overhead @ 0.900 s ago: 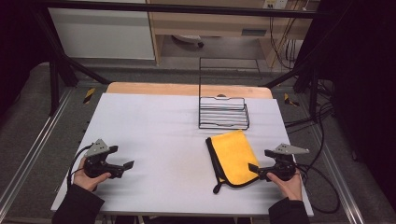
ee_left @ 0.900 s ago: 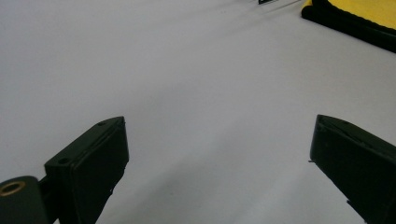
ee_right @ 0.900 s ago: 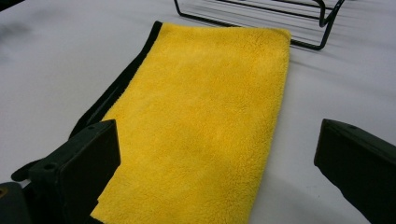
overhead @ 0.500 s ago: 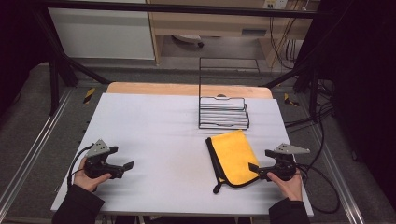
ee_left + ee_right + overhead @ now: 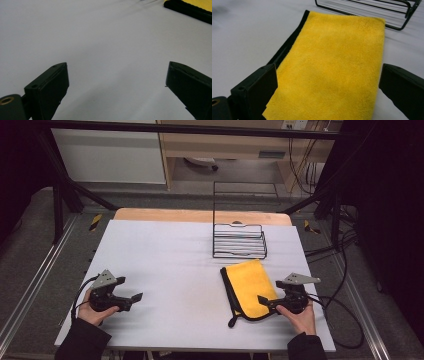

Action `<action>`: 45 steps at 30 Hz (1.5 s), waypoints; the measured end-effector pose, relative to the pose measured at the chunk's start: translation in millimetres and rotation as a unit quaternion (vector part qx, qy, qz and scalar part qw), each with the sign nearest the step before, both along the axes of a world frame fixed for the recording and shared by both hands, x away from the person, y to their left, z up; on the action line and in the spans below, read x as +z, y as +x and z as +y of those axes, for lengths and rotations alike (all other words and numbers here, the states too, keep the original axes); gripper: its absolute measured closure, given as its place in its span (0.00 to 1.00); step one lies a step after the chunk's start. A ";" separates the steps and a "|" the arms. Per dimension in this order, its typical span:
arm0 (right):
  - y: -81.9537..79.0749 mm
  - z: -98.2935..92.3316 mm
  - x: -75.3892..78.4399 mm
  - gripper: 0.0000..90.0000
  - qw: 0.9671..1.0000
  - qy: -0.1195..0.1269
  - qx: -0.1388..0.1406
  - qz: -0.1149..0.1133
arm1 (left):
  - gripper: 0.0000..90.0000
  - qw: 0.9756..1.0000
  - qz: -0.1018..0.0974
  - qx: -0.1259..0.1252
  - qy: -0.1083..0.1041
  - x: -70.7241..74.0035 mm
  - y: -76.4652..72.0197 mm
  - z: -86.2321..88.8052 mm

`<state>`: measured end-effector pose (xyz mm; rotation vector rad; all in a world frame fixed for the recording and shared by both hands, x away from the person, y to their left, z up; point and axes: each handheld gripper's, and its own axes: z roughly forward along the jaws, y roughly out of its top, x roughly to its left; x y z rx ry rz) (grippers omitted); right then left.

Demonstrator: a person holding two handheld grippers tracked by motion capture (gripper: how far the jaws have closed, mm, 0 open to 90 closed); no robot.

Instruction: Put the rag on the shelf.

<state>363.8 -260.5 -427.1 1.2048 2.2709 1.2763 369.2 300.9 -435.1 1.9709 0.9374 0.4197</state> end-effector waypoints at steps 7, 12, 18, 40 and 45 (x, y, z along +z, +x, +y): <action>-2.5 22.7 1.7 0.08 1.000 -0.026 0.010 0.003 | 0.05 1.000 -0.002 0.001 0.002 0.6 -0.5 0.4; -4.5 40.7 0.4 0.12 0.999 -0.044 0.023 0.009 | 0.05 1.000 -0.003 0.003 0.003 0.9 -0.5 0.9; -5.9 61.3 -4.8 0.21 0.998 -0.056 0.037 0.015 | 0.06 1.000 -0.002 0.003 0.005 0.7 -0.7 0.9; -17.5 103.4 -23.7 0.40 0.988 -0.150 0.038 -0.010 | 0.07 1.000 0.001 0.004 0.007 -0.2 -1.4 -0.2; -17.2 102.2 -21.7 0.51 0.986 -0.161 0.036 -0.008 | 0.07 1.000 0.003 0.005 0.009 -0.7 -1.2 0.1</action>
